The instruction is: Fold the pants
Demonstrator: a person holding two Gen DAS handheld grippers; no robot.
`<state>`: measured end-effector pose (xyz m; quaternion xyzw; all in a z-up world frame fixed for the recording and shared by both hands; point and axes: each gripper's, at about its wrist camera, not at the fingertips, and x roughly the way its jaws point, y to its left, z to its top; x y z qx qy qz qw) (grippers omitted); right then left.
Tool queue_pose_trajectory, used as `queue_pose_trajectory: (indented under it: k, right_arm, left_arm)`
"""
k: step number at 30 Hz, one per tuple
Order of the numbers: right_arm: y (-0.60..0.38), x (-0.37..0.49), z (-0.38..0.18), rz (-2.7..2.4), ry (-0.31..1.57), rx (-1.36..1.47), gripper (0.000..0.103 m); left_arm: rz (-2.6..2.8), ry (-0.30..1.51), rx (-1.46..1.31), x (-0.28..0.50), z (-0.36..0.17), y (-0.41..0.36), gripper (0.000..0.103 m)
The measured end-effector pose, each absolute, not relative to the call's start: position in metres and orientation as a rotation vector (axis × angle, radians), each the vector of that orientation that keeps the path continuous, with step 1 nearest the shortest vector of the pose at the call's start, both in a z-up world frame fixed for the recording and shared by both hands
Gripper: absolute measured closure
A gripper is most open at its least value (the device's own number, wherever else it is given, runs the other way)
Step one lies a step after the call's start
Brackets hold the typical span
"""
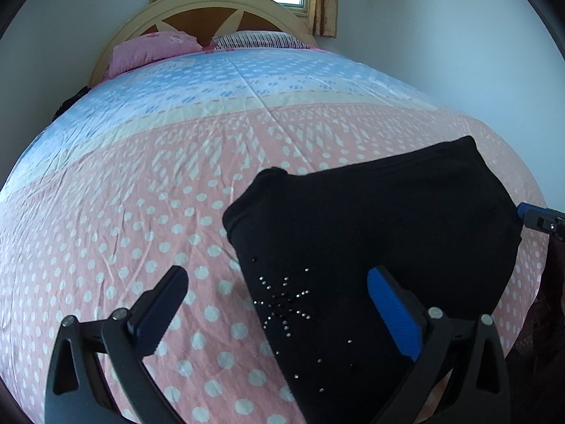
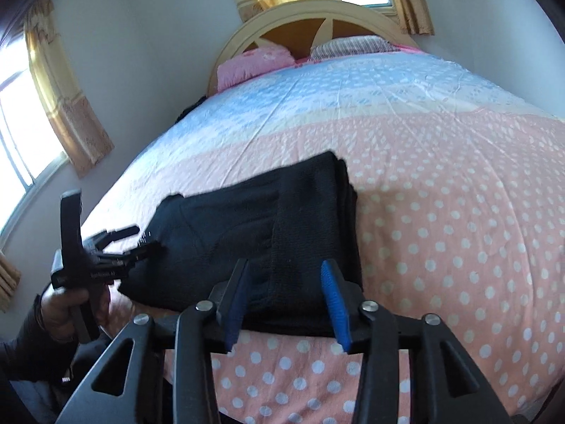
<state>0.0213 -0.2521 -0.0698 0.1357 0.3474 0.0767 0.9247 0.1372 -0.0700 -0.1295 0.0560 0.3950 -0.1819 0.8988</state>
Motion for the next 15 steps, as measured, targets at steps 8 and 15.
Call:
queue_pose_trajectory:
  k: [8,15]
  right_arm:
    - [-0.274,0.044,-0.072,0.093,0.702,0.357,0.046]
    - [-0.251,0.055,-0.063,0.121,0.700,0.282,0.046]
  left_arm:
    - [-0.393,0.789,0.101,0.133,-0.118,-0.069,0.000]
    - [-0.368,0.795,0.114,0.142,-0.119,-0.065,0.000]
